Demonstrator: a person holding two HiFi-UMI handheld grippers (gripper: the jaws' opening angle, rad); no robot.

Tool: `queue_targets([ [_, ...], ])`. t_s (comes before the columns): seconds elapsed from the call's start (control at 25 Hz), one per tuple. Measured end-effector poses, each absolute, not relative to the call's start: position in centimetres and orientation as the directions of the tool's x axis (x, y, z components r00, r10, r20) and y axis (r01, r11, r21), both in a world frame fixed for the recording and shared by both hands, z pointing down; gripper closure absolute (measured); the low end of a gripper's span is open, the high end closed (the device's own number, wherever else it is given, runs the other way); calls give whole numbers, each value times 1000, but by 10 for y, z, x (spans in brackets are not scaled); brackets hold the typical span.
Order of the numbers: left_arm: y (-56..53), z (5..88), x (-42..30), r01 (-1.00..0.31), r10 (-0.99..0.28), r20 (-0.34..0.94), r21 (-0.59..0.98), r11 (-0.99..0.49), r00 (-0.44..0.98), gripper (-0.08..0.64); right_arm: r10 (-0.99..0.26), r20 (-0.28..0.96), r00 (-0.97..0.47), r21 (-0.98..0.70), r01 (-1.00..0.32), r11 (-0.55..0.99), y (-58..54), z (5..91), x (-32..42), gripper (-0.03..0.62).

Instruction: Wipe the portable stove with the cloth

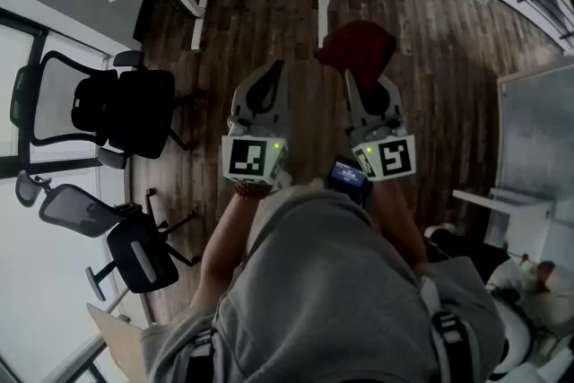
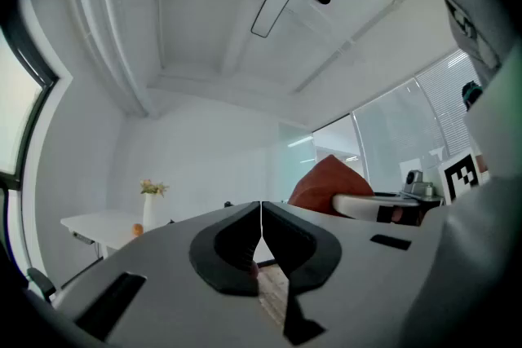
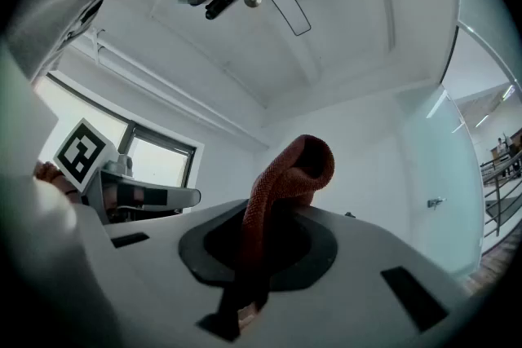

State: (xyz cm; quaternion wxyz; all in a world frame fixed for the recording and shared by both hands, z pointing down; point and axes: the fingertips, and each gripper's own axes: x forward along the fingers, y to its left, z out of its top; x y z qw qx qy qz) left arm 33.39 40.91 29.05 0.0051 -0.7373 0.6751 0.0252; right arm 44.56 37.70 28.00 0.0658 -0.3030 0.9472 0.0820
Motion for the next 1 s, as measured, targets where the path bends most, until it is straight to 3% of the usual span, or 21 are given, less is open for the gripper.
queue_targets([
  [0.48, 345, 305, 225, -976, -986, -41, 136, -168, 164, 528, -579, -6, -815, 58, -579, 814, 308, 309, 311, 541],
  [1.0, 249, 329, 171, -957, -966, 4, 137, -256, 259, 528, -608, 87, -789, 105, -599, 794, 215, 339, 258, 541],
])
